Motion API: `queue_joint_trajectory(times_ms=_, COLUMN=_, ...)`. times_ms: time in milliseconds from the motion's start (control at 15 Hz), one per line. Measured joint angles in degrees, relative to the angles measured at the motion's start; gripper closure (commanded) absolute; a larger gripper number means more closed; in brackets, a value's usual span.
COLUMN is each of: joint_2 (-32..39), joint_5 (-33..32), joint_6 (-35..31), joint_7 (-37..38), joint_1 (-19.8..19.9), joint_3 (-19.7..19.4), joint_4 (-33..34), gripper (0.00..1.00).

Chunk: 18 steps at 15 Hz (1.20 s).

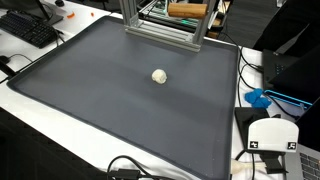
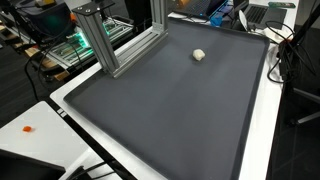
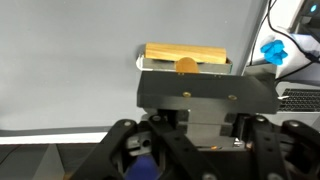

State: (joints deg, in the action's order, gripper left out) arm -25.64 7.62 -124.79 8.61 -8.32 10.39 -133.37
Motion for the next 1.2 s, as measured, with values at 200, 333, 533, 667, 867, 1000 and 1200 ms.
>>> queue_joint_trajectory(times_ms=200, joint_2=0.66, joint_5=-0.01, joint_6=-1.28, joint_7=0.01, joint_1=-0.01, joint_3=0.20, joint_4=-0.35, gripper=0.65)
queue_joint_trajectory(times_ms=333, joint_2=2.36, joint_5=-0.28, joint_6=-5.33, joint_7=0.00, joint_1=-0.02, joint_3=0.71, joint_4=-1.11, gripper=0.65)
queue_joint_trajectory(times_ms=533, joint_2=6.34, joint_5=-2.49, joint_6=-13.03, joint_7=-0.05, joint_1=-0.01, joint_3=1.44, joint_4=-2.41, gripper=0.65)
queue_joint_trajectory(times_ms=667, joint_2=9.07, joint_5=-4.77, joint_6=-16.50, joint_7=-0.05, joint_1=0.05, joint_3=1.57, joint_4=-2.56, gripper=0.65)
queue_joint_trajectory(times_ms=867, joint_2=12.99, joint_5=-8.76, joint_6=-20.58, joint_7=-0.05, joint_1=0.34, joint_3=1.56, joint_4=-2.54, gripper=0.65)
queue_joint_trajectory(times_ms=1000, joint_2=15.30, joint_5=-11.21, joint_6=-22.50, joint_7=-0.05, joint_1=0.69, joint_3=1.53, joint_4=-2.44, gripper=0.65)
queue_joint_trajectory(times_ms=1200, joint_2=18.40, joint_5=-14.58, joint_6=-24.56, joint_7=-0.02, joint_1=1.37, joint_3=1.26, joint_4=-1.90, gripper=0.65)
